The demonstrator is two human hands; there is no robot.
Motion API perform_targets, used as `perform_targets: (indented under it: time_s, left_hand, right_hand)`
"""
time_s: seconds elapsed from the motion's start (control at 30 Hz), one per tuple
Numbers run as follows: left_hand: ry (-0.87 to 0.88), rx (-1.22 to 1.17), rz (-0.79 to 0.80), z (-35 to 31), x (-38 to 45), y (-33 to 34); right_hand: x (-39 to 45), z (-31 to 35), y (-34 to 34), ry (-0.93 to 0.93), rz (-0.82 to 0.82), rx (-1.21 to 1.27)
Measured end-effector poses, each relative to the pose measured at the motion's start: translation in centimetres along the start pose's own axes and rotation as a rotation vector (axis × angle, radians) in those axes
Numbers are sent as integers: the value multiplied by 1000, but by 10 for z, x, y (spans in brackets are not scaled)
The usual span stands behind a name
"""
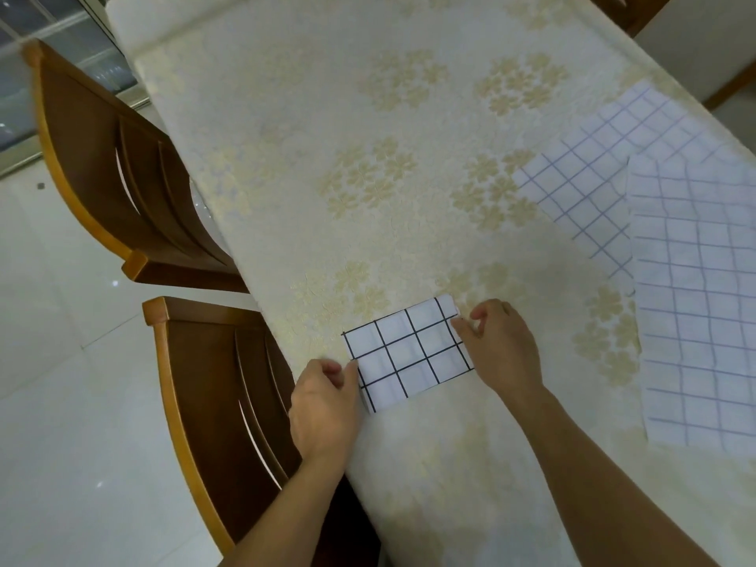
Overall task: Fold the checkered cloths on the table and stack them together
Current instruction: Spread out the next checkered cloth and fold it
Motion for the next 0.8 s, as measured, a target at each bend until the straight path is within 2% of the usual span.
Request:
perform_targets:
  time_s: [0.33, 0.43, 0.63, 0.8]
  left_hand:
    - [-26, -41, 29, -9, -6, 11]
    - [-103, -69, 51, -7, -4, 18]
    - [-157, -206, 127, -2, 5, 26]
    - [-42, -234, 155, -15, 9, 18]
  right_hand:
    - [-11, 5, 12, 170, 46, -43]
    - [-10, 6, 17, 195, 69, -16]
    - [-9, 0, 23, 215, 119, 93]
    - [-18, 1, 8, 266, 124, 335]
Point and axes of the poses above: each hand's wrist, its own x-axis towards the middle knuckle, its own y-axis out of the palm, z = x × y, the point moved 10 cm from there along x, towards the middle knuckle, and after that the axes turned 5 degrees about x, right-handed, at the moved point
